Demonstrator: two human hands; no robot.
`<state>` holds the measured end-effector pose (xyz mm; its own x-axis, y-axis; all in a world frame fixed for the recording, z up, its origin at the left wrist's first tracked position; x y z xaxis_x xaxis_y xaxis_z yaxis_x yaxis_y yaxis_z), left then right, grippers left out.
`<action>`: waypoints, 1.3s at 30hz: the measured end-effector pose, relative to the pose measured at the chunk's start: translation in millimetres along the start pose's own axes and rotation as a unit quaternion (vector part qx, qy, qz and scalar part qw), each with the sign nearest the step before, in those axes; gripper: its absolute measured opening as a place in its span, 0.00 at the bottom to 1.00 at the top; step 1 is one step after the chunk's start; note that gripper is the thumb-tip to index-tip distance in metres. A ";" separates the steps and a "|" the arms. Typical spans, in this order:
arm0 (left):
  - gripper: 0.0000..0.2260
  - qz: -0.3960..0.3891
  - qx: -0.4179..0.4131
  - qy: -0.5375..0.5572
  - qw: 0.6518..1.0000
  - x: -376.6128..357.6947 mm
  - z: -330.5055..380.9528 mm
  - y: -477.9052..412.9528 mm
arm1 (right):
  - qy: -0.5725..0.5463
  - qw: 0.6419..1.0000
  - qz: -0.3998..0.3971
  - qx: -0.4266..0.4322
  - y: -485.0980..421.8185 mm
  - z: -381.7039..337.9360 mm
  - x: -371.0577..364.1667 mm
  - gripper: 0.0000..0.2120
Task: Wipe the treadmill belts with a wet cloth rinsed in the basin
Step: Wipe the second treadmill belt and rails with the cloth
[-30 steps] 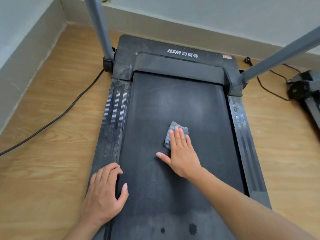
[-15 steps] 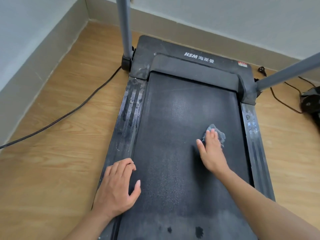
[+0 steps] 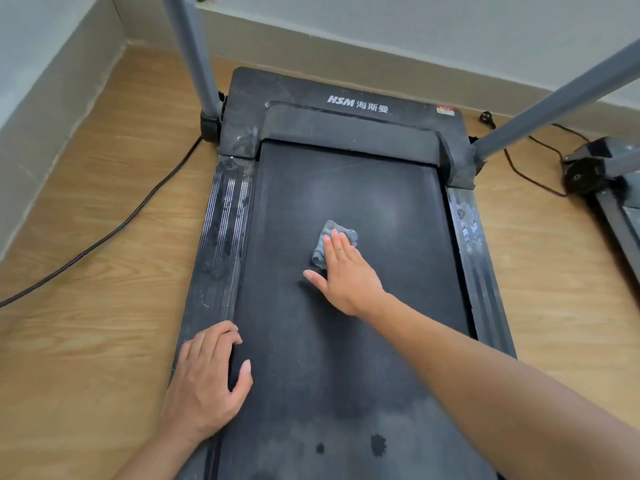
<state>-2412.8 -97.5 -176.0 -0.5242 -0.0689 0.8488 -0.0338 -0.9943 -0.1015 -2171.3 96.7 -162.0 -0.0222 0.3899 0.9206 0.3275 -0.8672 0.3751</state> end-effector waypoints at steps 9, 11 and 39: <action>0.14 -0.004 -0.009 0.003 1.000 3.7 5.9 -5.1 | -0.106 0.965 0.001 -0.241 83.9 164.8 -1.5 0.52; 0.14 -0.007 -0.014 0.000 1.000 4.2 6.9 -5.1 | -0.120 0.968 0.040 -0.217 67.7 126.9 -8.8 0.47; 0.15 -0.043 -0.023 0.006 0.999 8.3 10.6 -8.0 | -0.111 0.969 0.004 -0.223 137.6 108.0 -39.0 0.53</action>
<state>-2407.8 -91.0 -162.6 -0.5277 0.0188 0.8492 -0.1188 -0.9916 -0.0519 -2023.3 -4.4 -157.9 0.1980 0.3972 0.8961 -0.1146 -0.8986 0.4236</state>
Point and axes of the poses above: each hand's wrist, its own y-axis away from the middle knuckle, its own x-axis out of the back of the hand, z = x × y, the point moved 3 cm from there along -y, towards the middle knuckle
